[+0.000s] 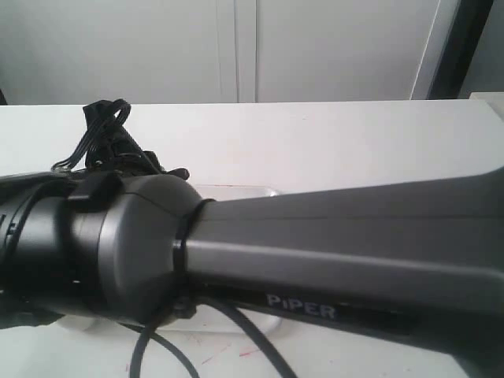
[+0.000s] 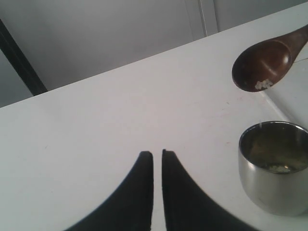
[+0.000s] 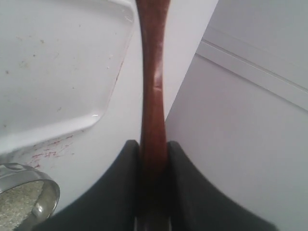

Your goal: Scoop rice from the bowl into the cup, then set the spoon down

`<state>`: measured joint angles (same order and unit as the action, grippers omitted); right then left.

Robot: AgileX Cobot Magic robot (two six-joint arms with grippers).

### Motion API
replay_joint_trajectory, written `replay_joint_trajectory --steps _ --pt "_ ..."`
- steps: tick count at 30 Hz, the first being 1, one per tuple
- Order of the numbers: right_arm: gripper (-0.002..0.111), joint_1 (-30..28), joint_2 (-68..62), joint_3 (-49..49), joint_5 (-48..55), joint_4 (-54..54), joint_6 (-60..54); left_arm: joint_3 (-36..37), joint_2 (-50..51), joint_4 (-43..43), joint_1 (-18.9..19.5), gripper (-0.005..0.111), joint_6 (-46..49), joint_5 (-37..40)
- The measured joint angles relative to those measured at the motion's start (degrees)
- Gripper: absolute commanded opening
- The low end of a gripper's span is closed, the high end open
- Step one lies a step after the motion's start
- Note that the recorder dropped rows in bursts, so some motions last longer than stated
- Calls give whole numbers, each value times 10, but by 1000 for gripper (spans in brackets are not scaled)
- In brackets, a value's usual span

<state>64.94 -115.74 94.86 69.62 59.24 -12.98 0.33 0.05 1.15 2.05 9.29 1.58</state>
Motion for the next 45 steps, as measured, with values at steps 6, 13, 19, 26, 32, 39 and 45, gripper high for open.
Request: replay_joint_trajectory --steps 6,13,19,26,32,39,45 --pt "0 9 0 0 0 -5 0 0 0 0 0 14 0 0" --pt "0 11 0 0 0 -7 0 0 0 0 0 14 0 0" --pt "0 11 0 0 0 -14 10 0 0 0 0 14 0 0" --pt "0 13 0 0 0 -13 19 0 0 0 0 14 0 0" --pt "0 17 0 -1 1 -5 24 0 0 0 0 14 0 0" --pt "0 17 0 -1 1 -5 35 0 0 0 0 14 0 0" --pt "0 17 9 -1 0 -21 139 0 0 0 0 14 0 0"
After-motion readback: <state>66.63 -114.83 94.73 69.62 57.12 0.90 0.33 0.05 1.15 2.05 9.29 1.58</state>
